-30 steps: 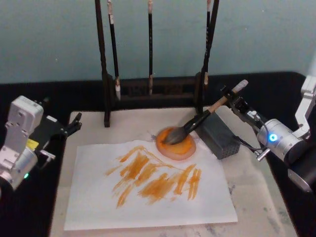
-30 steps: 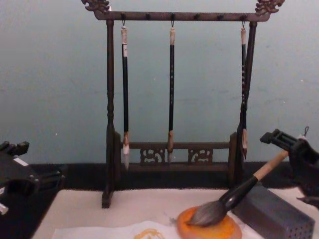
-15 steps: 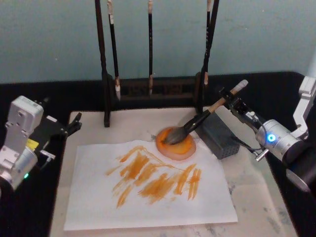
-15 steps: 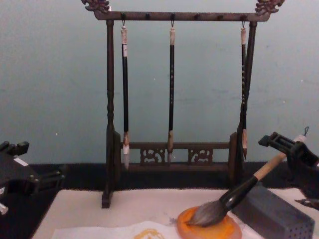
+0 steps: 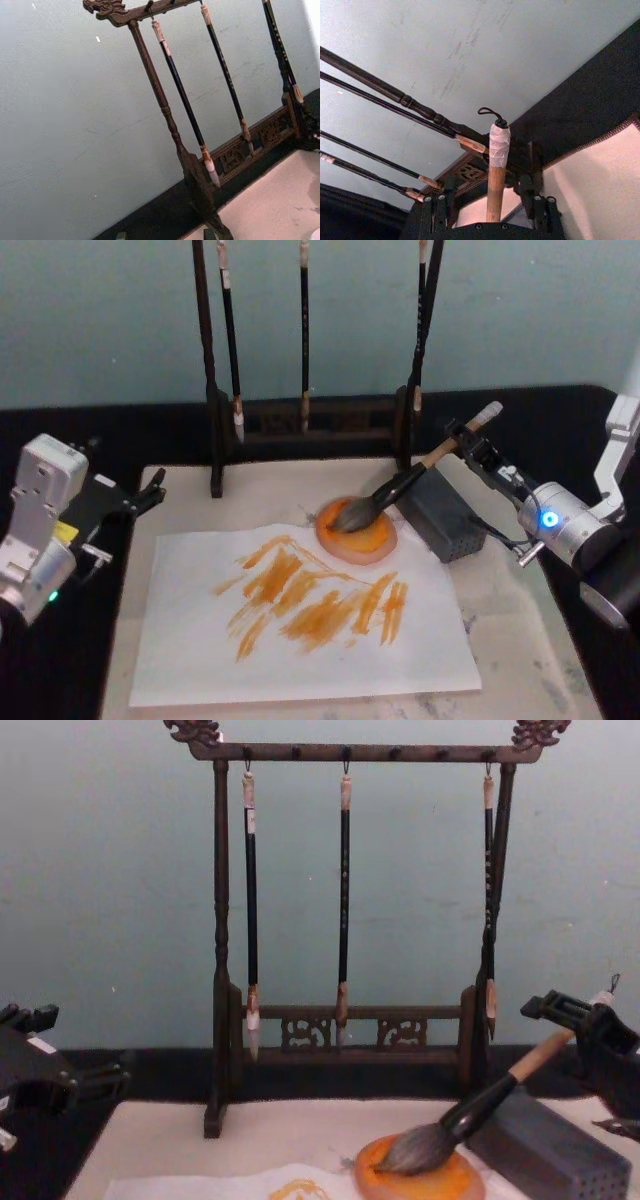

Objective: Pick up the brush from the inkstone, write on the paper, then place the brush back to its original position.

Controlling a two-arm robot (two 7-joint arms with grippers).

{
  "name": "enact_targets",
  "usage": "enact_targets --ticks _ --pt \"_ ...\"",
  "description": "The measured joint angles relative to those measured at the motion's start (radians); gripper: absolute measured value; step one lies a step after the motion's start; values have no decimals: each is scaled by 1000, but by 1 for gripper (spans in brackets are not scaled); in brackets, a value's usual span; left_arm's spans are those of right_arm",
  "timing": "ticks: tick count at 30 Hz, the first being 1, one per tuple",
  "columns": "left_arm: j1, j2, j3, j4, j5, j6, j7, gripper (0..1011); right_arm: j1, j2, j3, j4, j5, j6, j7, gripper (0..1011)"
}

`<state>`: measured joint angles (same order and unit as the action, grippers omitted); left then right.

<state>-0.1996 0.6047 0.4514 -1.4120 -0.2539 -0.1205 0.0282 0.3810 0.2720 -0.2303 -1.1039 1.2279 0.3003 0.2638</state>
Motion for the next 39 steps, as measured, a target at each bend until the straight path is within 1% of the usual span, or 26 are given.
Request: enact_targets --ticks 1,2,4,5,6,11,12,13,15,16,17,18,19,21,22,39 --pt "0 0 0 0 0 0 0 1001 0 0 0 0 0 0 0 837" --pt "0 0 0 0 0 0 0 1001 0 0 0 0 0 0 0 785" --pt "0 0 0 0 0 0 0 1001 0 0 1 0 0 0 0 736" --pt "0 0 0 0 0 0 0 1001 0 0 1 0 0 0 0 676" --pt "0 0 0 0 0 0 0 1001 0 0 1 -1 0 0 1 676" --pt "0 0 0 0 0 0 0 1001 -1 0 1 -1 0 1 1 499" --pt "0 0 0 0 0 0 0 1001 0 0 1 -1 0 1 1 499" --pt "0 0 0 0 0 0 0 1001 -1 0 1 -1 0 1 1 442" --pt "0 0 0 0 0 0 0 1001 -1 0 1 -1 -1 1 1 371" --pt "0 0 0 0 0 0 0 1001 -1 0 1 -1 -1 1 1 353" --pt "0 0 0 0 0 0 0 1001 -1 0 1 -1 -1 1 1 295" --pt "0 0 0 0 0 0 0 1001 -1 0 1 -1 -1 1 1 295" --pt "0 0 0 0 0 0 0 1001 -1 0 1 -1 -1 1 1 272" --pt "0 0 0 0 0 0 0 1001 -1 0 1 -1 -1 1 1 190" --pt "0 0 0 0 0 0 0 1001 -1 0 1 -1 -1 1 1 166" --pt "0 0 0 0 0 0 0 1001 0 1 0 -1 -1 0 1 155"
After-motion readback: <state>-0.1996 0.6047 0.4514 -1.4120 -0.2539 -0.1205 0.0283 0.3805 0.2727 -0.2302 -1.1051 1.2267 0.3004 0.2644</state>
